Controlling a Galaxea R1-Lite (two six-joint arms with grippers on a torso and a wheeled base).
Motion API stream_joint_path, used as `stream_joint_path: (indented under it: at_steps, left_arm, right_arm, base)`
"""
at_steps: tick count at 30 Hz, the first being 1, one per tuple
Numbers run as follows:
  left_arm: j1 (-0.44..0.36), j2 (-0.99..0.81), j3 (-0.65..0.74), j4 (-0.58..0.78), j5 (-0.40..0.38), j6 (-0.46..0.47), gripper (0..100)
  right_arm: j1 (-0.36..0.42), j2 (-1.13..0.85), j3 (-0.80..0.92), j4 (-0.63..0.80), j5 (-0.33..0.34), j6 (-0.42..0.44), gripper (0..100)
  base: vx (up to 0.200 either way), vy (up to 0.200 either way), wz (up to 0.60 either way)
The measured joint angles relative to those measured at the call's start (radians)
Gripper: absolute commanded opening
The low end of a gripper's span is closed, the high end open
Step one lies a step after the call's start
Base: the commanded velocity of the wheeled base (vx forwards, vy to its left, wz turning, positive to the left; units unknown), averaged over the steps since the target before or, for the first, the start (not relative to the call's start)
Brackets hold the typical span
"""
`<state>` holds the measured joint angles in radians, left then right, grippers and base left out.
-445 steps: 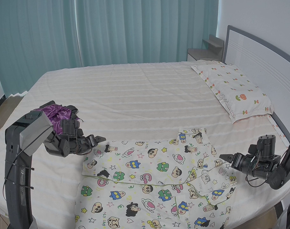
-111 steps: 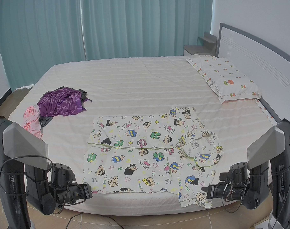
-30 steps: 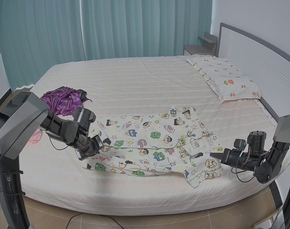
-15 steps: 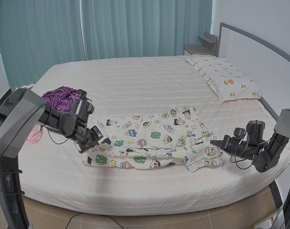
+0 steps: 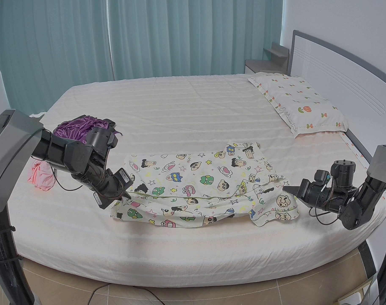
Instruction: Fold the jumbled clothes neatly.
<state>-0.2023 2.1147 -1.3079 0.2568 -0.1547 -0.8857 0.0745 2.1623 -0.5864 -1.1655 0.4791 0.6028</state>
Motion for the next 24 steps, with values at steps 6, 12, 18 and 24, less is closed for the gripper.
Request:
stream_joint_path:
  at_steps: [6, 12, 18, 24]
  left_arm:
    - [0.001, -0.035, 0.087, 0.010, -0.004, 0.037, 0]
    - [0.001, -0.054, 0.156, 0.059, -0.017, 0.076, 0]
    - [-0.002, -0.061, 0.185, 0.069, -0.032, 0.082, 0]
    - [-0.002, -0.061, 0.182, 0.114, -0.037, 0.105, 0]
  right_arm:
    - [-0.001, -0.028, 0.032, -0.001, 0.003, 0.000, 0]
    - [0.000, -0.062, 0.066, 0.001, 0.004, 0.000, 0]
    - [0.001, -0.087, 0.096, 0.004, 0.004, -0.001, 0]
    - [0.004, -0.105, 0.119, 0.005, 0.004, -0.001, 0]
  base:
    - [0.000, 0.000, 0.00]
    - [0.000, 0.000, 0.00]
    - [0.000, 0.000, 0.00]
    - [0.000, 0.000, 0.00]
